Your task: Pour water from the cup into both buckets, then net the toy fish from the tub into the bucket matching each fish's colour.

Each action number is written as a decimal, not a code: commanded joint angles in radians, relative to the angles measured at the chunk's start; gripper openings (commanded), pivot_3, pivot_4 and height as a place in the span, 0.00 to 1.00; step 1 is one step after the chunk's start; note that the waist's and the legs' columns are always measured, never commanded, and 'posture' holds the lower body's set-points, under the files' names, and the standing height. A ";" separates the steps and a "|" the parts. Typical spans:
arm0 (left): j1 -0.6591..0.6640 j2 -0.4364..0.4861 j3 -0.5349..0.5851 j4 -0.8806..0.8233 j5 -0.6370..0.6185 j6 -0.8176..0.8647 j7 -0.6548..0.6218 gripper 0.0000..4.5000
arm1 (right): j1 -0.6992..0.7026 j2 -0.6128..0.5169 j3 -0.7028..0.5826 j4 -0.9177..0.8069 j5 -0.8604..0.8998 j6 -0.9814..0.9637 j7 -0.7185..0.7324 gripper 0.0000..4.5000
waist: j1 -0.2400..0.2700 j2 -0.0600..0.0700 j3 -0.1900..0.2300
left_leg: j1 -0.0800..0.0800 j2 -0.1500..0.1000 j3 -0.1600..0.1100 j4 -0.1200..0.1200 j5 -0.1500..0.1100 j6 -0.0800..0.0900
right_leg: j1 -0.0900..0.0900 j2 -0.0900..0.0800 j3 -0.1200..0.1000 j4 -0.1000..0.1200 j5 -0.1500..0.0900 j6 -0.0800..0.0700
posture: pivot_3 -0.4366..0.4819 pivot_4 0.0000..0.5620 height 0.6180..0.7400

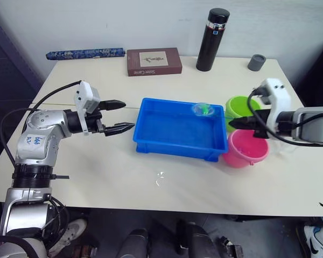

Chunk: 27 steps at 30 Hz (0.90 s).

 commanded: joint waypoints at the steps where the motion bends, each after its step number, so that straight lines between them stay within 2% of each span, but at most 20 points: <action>1: -0.043 -0.001 0.004 0.027 0.008 -0.030 -0.017 0.99 | 0.034 -0.051 -0.098 -0.004 -0.089 -0.023 0.076 0.00 | 0.001 0.000 0.000 | 0.000 0.000 0.000 0.000 0.000 0.000 | 0.000 0.000 0.000 0.000 0.000 0.000 | 0.48 0.27 0.99; 7: -0.115 -0.034 -0.019 0.103 0.035 -0.079 -0.042 0.99 | 0.126 -0.078 -0.190 0.032 -0.260 -0.059 0.163 0.00 | -0.001 0.000 0.000 | 0.000 0.000 0.000 0.000 0.000 0.000 | 0.000 0.000 0.000 0.000 0.001 0.001 | 0.48 0.27 0.99; 12: -0.169 -0.059 -0.036 0.161 0.056 -0.121 -0.055 0.99 | 0.159 -0.049 -0.190 0.012 -0.389 -0.085 0.199 0.00 | -0.001 0.000 0.000 | 0.000 0.000 0.001 0.000 0.000 0.000 | 0.000 0.000 0.001 0.000 0.001 0.001 | 0.48 0.27 0.99; 17: -0.180 -0.066 -0.036 0.178 0.064 -0.133 -0.065 0.99 | 0.190 -0.061 -0.080 -0.080 -0.601 -0.192 0.283 0.00 | -0.004 0.001 0.000 | 0.001 0.000 0.002 0.000 0.000 0.000 | -0.001 0.001 0.001 0.001 0.001 0.001 | 0.48 0.27 0.99; 19: -0.177 -0.063 -0.035 0.177 0.063 -0.133 -0.069 0.99 | 0.221 -0.110 0.019 -0.146 -0.754 -0.282 0.321 0.00 | -0.003 0.001 0.000 | 0.000 0.000 0.002 0.000 0.000 0.000 | -0.001 0.001 0.001 0.001 0.001 0.001 | 0.48 0.27 0.99; 27: -0.165 -0.059 -0.031 0.168 0.063 -0.127 -0.072 0.99 | 0.290 -0.224 0.250 -0.230 -1.246 -0.496 0.419 0.00 | -0.001 0.001 0.000 | -0.001 -0.002 0.002 0.001 0.000 0.000 | -0.002 0.000 0.001 0.001 0.001 0.002 | 0.48 0.27 0.99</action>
